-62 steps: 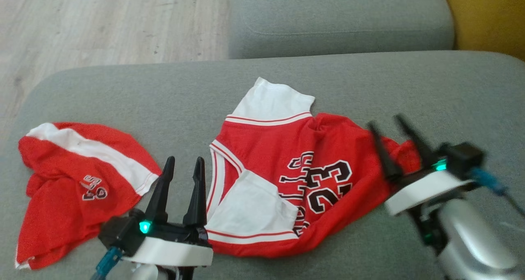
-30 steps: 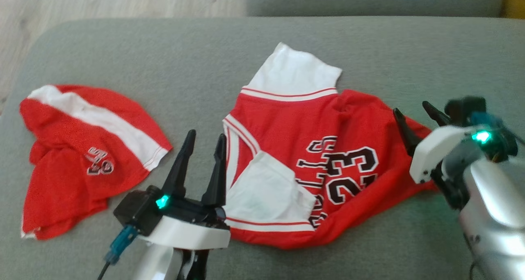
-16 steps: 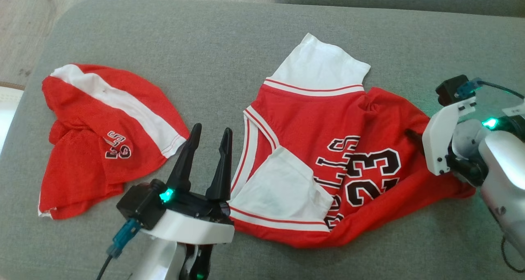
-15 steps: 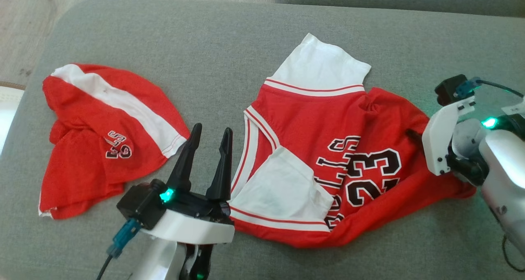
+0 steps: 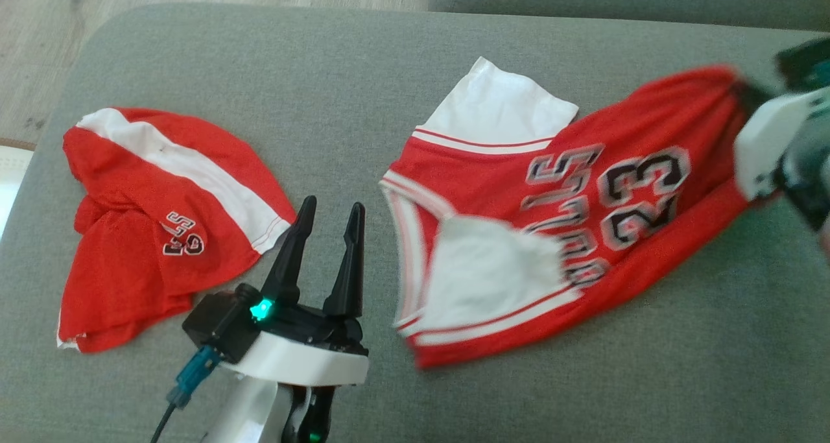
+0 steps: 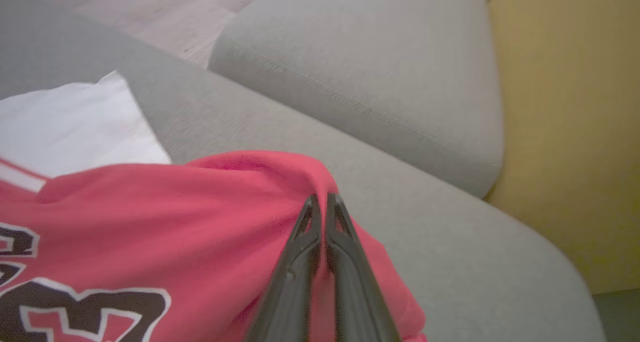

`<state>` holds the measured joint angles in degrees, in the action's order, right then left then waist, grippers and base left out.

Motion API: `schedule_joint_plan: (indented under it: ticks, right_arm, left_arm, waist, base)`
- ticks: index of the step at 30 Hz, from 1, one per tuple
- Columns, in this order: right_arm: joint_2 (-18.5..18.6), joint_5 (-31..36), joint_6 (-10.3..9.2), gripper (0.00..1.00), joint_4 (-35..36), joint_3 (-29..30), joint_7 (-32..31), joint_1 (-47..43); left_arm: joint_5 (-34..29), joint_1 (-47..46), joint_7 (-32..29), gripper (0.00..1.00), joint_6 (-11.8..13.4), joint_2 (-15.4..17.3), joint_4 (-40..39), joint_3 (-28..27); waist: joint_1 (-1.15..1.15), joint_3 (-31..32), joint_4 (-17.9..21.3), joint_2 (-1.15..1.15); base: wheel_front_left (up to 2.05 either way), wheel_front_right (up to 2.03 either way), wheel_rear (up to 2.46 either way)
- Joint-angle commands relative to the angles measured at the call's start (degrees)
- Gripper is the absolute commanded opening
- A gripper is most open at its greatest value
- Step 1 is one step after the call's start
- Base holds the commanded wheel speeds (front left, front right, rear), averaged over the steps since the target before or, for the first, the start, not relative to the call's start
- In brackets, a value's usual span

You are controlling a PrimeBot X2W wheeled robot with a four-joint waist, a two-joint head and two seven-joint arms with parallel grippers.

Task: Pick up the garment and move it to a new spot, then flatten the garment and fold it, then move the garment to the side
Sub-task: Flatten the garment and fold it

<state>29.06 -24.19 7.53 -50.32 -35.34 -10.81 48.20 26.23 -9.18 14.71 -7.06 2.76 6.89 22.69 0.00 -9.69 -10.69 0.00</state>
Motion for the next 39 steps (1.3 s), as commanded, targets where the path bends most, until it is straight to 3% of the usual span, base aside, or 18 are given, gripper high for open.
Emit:
schedule_joint_plan:
  ticks: [1, 4, 8, 9, 10, 18, 24, 27, 30, 39]
  right_arm:
    - [1.33, 3.84, -0.04, 0.0, -1.03, 2.5, 5.24, 3.53]
    - [0.18, 9.02, -0.04, 0.0, -5.25, 6.82, 11.36, 5.47]
    - [-3.05, 12.51, -0.04, 0.0, -10.78, 10.15, 14.03, 4.92]
    - [-3.68, 12.87, -0.04, 0.3, -11.84, 10.96, 14.65, 4.89]
    - [-4.27, 13.07, -0.04, 1.0, -12.88, 11.87, 15.26, 4.9]
    - [-7.5, 14.42, -0.04, 1.0, -16.51, 16.36, 21.34, 4.95]
    - [-10.33, 12.9, -0.04, 1.0, -13.22, 19.61, 25.25, 2.31]
    - [-10.72, 13.89, -0.04, 1.0, -6.88, 20.3, 25.72, -1.28]
    - [-12.3, 13.24, -0.04, 1.0, 2.65, 24.53, 25.77, -8.0]
    - [-22.43, 14.86, -0.04, 1.0, 24.16, 32.19, 25.79, -32.71]
  left_arm:
    - [-0.22, -1.81, 0.29, 1.0, 0.06, 0.11, -2.06, -1.68]
    - [-0.2, -1.92, 0.29, 1.0, 0.05, 0.11, -2.12, -1.83]
    - [-0.35, -1.69, 0.29, 1.0, 0.01, 0.11, -1.88, -2.03]
    - [-0.37, -1.61, 0.29, 1.0, 0.01, 0.11, -1.83, -2.04]
    - [-0.39, -1.54, 0.29, 1.0, 0.0, 0.11, -1.81, -2.08]
    - [-1.0, -0.75, 0.29, 1.0, 0.0, 0.11, -1.57, -2.93]
    - [-1.49, 0.91, 0.29, 1.0, 0.06, 0.11, -1.71, -4.72]
    - [-1.35, 1.81, 0.29, 1.0, 0.08, 0.11, -1.97, -5.82]
    - [-1.44, 2.43, 0.29, 1.0, 0.12, 0.11, -2.35, -6.73]
    - [-1.53, 3.69, 0.29, 1.0, 0.01, 0.11, -2.84, -7.05]
  waist:
    - [0.0, -0.21, -0.08, 0.0]
    - [0.0, -0.3, -0.26, 0.0]
    - [0.0, -0.06, -0.3, 0.0]
    - [0.0, 0.03, -0.26, 0.0]
    - [0.0, 0.13, -0.18, 0.0]
    - [0.0, 1.92, 1.54, 0.0]
    - [0.0, 4.71, 4.63, 0.0]
    - [0.0, 6.0, 6.38, 0.0]
    - [0.0, 6.86, 7.93, 0.0]
    - [0.0, 7.6, 11.58, 0.0]
  base:
    - [0.0, 0.0, 0.0]
    - [0.0, 0.0, 0.0]
    - [0.0, 0.0, 0.0]
    - [0.0, 0.0, 0.0]
    - [0.0, 0.0, 0.0]
    - [0.0, 0.0, 0.0]
    - [0.0, 0.0, 0.0]
    - [0.0, 0.0, 0.0]
    - [0.0, 0.0, 0.0]
    - [0.0, 0.0, 0.0]
